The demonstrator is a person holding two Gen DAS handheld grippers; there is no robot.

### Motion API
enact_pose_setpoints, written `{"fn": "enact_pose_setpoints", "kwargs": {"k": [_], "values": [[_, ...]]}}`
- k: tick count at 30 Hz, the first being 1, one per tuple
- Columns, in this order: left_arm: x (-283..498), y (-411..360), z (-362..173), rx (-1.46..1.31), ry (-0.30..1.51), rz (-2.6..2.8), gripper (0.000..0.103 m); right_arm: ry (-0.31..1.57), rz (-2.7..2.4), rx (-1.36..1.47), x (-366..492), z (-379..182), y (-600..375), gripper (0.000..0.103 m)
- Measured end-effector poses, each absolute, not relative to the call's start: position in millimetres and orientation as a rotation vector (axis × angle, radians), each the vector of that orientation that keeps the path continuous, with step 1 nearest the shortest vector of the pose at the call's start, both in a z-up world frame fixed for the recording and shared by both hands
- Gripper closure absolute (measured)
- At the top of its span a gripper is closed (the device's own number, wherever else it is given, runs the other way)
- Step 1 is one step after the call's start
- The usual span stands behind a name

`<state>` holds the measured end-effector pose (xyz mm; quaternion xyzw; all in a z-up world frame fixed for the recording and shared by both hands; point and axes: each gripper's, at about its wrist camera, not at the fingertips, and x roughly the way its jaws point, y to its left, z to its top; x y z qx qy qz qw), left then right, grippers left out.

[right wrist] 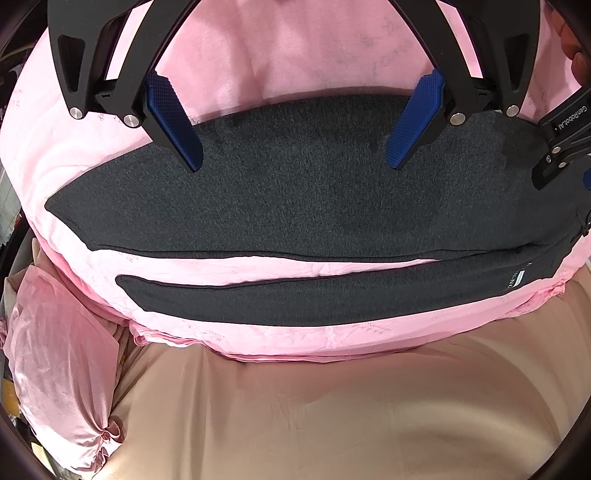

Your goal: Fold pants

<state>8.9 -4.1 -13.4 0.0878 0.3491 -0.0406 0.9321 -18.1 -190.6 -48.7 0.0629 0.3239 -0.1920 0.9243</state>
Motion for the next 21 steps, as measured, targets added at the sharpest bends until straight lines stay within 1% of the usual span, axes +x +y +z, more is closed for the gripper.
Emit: {"fn": "enact_pose_setpoints", "kwargs": {"k": [21], "values": [[8.4,-5.7,-15.5,0.184,0.719,-0.085,0.005,0.673,-0.397,0.123,-16.8,-48.4,-191.1,0.005]]}}
